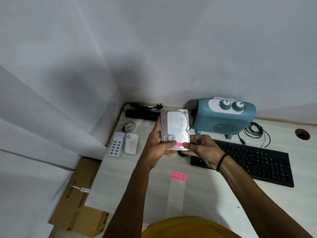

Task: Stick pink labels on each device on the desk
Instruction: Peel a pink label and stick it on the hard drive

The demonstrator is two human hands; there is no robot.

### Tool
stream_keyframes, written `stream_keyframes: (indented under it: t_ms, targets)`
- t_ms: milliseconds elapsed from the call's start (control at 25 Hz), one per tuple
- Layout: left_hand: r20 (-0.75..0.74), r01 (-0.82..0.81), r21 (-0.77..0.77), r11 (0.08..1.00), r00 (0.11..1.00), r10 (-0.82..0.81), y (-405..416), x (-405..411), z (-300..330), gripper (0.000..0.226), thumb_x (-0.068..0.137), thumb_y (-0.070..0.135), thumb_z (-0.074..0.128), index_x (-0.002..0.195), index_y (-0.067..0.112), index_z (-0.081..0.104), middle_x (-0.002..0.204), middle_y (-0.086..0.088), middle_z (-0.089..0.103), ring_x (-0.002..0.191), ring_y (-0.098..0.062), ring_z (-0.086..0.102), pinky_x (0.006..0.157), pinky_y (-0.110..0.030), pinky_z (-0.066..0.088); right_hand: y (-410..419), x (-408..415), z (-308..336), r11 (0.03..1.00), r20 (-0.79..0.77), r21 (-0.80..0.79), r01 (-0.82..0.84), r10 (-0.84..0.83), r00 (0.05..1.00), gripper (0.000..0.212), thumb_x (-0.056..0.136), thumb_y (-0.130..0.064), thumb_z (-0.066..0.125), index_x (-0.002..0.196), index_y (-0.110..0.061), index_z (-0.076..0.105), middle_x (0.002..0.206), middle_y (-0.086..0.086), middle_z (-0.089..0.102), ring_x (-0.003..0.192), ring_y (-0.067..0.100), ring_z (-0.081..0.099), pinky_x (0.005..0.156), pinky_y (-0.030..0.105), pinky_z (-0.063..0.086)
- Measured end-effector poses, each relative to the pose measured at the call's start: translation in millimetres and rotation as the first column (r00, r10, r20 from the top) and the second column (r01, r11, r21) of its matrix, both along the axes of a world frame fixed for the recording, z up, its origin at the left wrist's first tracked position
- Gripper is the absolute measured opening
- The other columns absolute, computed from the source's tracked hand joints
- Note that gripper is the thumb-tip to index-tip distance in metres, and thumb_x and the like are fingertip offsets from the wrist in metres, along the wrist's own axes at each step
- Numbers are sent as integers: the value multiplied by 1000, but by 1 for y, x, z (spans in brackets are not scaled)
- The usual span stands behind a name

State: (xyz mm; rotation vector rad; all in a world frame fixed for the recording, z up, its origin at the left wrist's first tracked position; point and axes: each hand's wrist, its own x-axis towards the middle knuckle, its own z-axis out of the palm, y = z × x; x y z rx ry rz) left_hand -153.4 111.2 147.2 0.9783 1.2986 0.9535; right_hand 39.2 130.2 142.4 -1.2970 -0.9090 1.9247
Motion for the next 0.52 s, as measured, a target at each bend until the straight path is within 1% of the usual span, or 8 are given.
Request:
stream_keyframes:
  t_ms: [80,160,200,280,360,400,480,520]
  targets:
    - [98,18,-114,993,995,-7,-1,-13,-4,93,88,-7,70,150,51,34,134,-1,66,116,-31,68,83,-57,60,4,-2,-8,997,3,-27,-71,71,997,22,80,-2,74,101,-3,71,102,12,76,92,22,73,86,33,60]
    - [82,-4,-178,984,996,19,-5,-26,-12,82,91,-2,68,150,46,39,128,-2,69,113,-28,69,79,-49,62,5,-5,-25,989,90,-69,-133,139,986,22,84,0,72,105,-3,71,103,10,76,93,20,72,84,31,60]
    - [46,-36,-202,979,998,46,-8,-33,-19,79,90,0,70,151,42,41,125,-3,70,112,-27,69,78,-45,63,5,-9,-36,984,161,-90,-155,168,973,22,86,-1,71,108,-2,71,104,11,76,93,19,71,84,30,59]
    - [-52,-133,-255,958,991,124,-13,-42,-39,74,88,0,73,150,31,48,120,-8,72,108,-28,70,76,-46,64,1,-22,-58,978,339,-111,-178,205,918,26,86,-6,72,112,-5,72,103,11,76,93,19,71,85,32,59]
    - [-193,-231,-292,928,965,180,-17,-46,-61,69,85,-3,74,146,23,54,117,-8,72,102,-26,71,76,-48,64,-4,-40,-75,977,527,-96,-192,214,822,26,83,-9,76,109,-9,74,96,8,77,86,16,73,82,31,61]
    - [-270,-271,-297,916,943,192,-17,-49,-71,67,84,-4,74,144,21,57,118,-7,72,100,-24,70,75,-46,64,-6,-50,-82,975,601,-89,-205,217,769,26,81,-10,79,106,-10,75,93,8,77,82,16,74,81,31,61]
    - [-398,-322,-291,901,897,192,-11,-54,-85,58,80,-4,73,134,17,65,116,-6,73,99,-22,70,75,-37,63,-5,-68,-93,966,679,-91,-241,237,695,27,75,-14,84,101,-10,77,89,8,78,79,16,73,80,32,61]
    - [-449,-340,-287,895,874,188,-4,-59,-93,51,78,-3,72,125,16,71,112,-5,74,100,-23,71,78,-37,63,-1,-79,-99,962,692,-100,-253,250,677,30,71,-18,87,98,-11,78,88,7,78,78,17,72,79,31,61]
